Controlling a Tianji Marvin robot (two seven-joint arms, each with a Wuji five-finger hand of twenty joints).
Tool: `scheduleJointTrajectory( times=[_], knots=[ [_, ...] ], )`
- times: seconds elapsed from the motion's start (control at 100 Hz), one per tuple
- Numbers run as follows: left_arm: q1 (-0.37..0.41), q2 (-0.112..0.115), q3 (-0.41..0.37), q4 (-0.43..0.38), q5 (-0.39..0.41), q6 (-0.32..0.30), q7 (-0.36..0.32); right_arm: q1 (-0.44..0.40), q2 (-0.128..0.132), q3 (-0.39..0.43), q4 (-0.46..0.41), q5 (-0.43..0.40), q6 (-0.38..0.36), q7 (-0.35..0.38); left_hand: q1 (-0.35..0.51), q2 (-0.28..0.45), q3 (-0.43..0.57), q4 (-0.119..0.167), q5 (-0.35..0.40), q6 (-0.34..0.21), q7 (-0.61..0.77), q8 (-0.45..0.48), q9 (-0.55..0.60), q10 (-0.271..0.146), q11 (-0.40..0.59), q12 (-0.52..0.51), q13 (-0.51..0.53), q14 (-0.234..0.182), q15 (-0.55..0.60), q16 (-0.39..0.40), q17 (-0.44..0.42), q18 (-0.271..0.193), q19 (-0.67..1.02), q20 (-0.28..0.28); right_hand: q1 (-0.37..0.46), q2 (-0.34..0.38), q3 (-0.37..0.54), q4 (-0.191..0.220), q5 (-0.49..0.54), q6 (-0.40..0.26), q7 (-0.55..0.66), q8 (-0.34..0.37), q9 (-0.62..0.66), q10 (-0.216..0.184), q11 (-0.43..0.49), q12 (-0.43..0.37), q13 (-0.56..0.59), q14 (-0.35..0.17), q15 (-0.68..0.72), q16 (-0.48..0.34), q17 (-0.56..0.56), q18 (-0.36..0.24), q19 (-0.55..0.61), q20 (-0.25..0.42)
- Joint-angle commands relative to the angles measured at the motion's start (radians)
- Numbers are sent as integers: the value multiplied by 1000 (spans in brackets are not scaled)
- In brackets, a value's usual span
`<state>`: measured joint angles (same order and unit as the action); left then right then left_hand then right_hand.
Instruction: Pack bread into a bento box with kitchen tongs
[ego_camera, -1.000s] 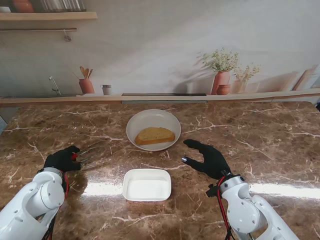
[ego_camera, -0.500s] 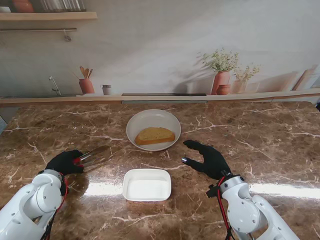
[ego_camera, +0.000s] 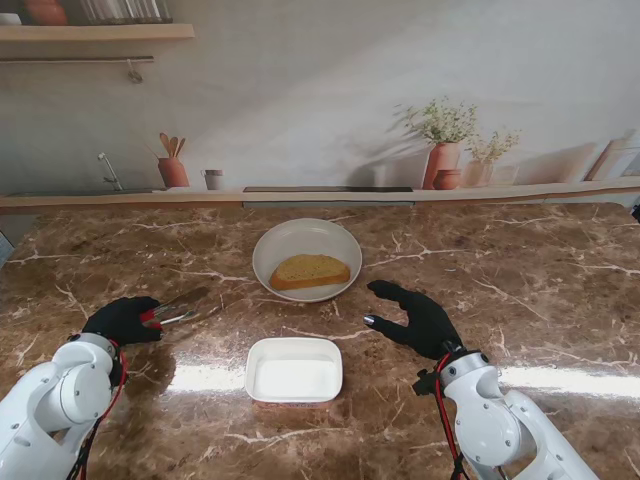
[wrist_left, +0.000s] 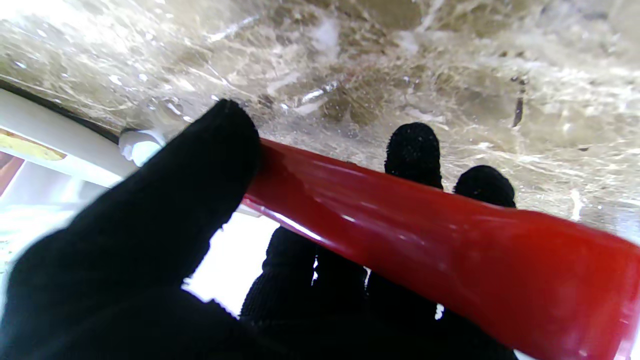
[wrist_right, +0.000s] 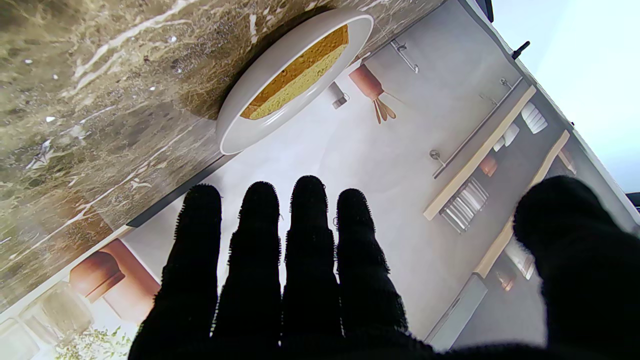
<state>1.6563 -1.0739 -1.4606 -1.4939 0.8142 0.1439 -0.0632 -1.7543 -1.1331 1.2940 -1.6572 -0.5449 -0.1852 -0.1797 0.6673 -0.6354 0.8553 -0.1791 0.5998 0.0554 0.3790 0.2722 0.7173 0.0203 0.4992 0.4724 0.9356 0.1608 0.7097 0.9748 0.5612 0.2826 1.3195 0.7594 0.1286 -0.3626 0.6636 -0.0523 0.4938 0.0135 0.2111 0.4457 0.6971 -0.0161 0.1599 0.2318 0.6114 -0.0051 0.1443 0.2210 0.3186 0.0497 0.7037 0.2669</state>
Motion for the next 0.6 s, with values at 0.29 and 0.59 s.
scheduleJointTrajectory(
  times=[0.29, 0.59],
  knots=[
    [-19, -9, -12, -20, -71, -51, 24, -12, -2, 3, 5, 5, 8, 14, 48, 110, 64, 80, 90, -87, 104, 41, 18, -16, 14, -11, 11, -3, 43, 12, -26, 15, 31, 43, 29, 20, 7, 22, 12, -25, 3, -12, 14, -10, 0, 11, 27, 2, 2, 21, -1, -4, 17, 36],
    [-80, -6, -36, -51, -158, -140, -38, -11, -3, 5, 10, 3, 15, 7, 88, 86, 69, 68, 92, -88, 107, 43, 21, -15, 15, 14, 12, -9, 46, 18, -28, -7, 18, 54, 30, 20, 9, 22, 9, -26, 2, -13, 14, -9, 0, 12, 28, 3, 2, 22, 1, -4, 16, 40]
  ],
)
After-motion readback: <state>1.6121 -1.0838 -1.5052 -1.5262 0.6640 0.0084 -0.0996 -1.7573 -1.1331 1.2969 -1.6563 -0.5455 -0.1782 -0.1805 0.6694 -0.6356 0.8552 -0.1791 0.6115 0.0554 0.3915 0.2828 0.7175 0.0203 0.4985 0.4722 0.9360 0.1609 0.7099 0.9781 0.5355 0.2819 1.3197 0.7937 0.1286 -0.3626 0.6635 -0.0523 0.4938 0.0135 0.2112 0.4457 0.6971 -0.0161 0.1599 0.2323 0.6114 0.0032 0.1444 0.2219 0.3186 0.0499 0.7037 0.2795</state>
